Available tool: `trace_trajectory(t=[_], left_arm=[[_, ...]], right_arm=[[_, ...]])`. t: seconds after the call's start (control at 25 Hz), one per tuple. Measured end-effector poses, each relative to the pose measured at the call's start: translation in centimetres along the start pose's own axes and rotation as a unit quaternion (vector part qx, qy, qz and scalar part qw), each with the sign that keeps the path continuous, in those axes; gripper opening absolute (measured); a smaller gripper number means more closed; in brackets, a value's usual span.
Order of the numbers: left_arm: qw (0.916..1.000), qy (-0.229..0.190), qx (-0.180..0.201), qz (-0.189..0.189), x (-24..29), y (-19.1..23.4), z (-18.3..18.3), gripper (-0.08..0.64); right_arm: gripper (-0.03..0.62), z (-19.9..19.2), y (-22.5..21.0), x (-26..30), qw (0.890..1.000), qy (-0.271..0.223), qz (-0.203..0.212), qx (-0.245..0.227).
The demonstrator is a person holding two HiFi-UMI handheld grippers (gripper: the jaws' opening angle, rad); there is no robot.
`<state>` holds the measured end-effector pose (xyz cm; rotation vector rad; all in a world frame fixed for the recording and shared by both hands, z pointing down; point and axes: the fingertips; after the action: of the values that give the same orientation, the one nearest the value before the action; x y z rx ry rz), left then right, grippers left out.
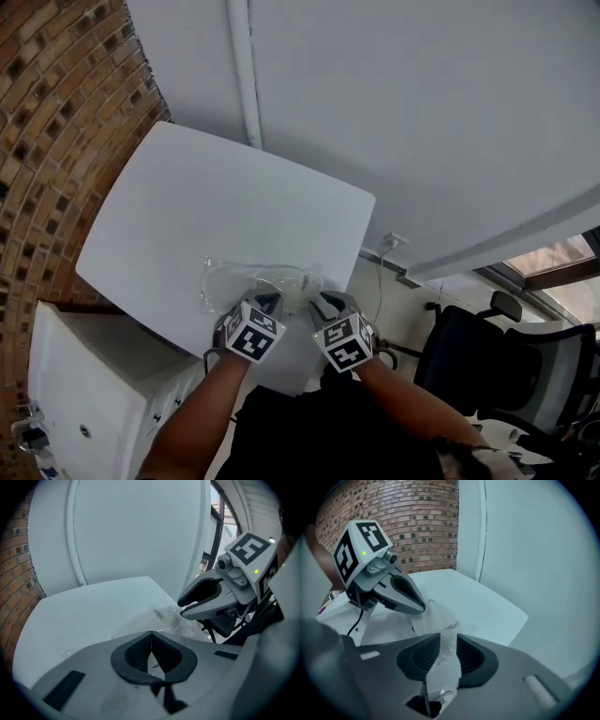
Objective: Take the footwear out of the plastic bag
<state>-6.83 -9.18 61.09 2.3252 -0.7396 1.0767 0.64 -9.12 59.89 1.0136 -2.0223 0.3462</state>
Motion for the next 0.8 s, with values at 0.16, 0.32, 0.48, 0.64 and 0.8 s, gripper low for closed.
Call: trace_trajectory(t=[0.16,0.32,0.48,0.64,0.8], left_arm=[[0.9992,0.04,-0.007,0.006,1.8,-0.2,-1.7,0.006],[0.9987,0.037,-0.035,0.01,1.6,-1.0,-2.1,0.005],[0.998,0.046,-0.04,0.011,1.4,-2.1,-2.6,0.005],[0.9964,0.047,-0.067,0.024,1.1,-2.7,-3.1,0.006],[0.9952,0.042,-0.082,0.032,1.2,-2.7,-3.2,0.006]], right_arm=[[0.133,-0.1,0.1,0.7,1.0,0.003,0.016,0.022],[0.181,-1.1,1.3,1.8,0.998,0.022,0.047,0.023],[0.17,-1.6,1.5,2.2,0.998,0.024,0.05,-0.013],[0.146,-1.3,1.7,1.8,0.998,0.017,0.056,-0.037],[0.117,-1.4,1.7,1.1,0.997,0.014,0.051,-0.052]])
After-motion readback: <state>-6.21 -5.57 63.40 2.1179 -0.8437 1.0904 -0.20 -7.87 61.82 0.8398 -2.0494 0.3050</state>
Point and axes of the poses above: the fingertips, and each gripper's own axes: x forward along the fingers, y to its left, z out of its top, and after that the axes turned 7 degrees about -z, right-handed
